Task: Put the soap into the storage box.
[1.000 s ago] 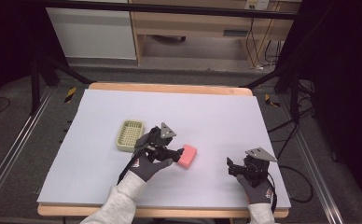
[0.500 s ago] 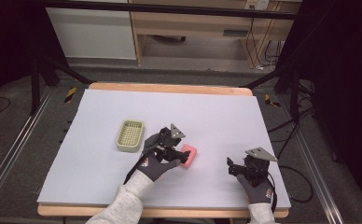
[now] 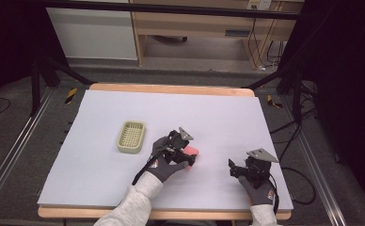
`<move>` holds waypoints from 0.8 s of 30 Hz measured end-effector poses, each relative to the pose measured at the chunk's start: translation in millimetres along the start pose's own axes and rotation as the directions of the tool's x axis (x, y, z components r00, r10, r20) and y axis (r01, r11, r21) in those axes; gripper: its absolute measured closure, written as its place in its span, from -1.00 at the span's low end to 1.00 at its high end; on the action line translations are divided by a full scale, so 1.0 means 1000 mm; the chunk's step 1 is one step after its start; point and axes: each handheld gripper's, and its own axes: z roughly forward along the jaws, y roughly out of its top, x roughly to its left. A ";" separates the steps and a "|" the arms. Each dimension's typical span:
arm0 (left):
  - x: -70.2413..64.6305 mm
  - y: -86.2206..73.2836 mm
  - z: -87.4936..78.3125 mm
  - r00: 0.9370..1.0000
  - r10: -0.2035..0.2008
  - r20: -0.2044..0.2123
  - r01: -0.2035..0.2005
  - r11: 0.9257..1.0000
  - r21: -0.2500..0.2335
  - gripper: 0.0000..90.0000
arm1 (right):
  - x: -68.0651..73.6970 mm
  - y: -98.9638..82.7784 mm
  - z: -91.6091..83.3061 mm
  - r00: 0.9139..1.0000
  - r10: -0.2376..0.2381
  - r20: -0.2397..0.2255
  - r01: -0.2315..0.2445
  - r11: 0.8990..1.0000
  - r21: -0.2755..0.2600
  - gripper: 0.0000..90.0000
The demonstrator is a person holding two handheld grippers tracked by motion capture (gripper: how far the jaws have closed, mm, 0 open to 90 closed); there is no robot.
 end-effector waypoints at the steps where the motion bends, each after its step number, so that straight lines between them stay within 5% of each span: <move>1: 0.000 0.000 0.002 1.000 -0.004 0.003 0.004 1.000 -0.002 -0.41 | 0.000 0.000 0.000 1.000 -0.002 0.000 0.002 1.000 0.002 -0.84; 24: -0.003 -0.002 0.029 1.000 -0.020 0.005 0.019 0.997 0.071 -0.39 | 0.000 0.000 0.003 1.000 -0.006 -0.004 0.006 1.000 0.018 -0.84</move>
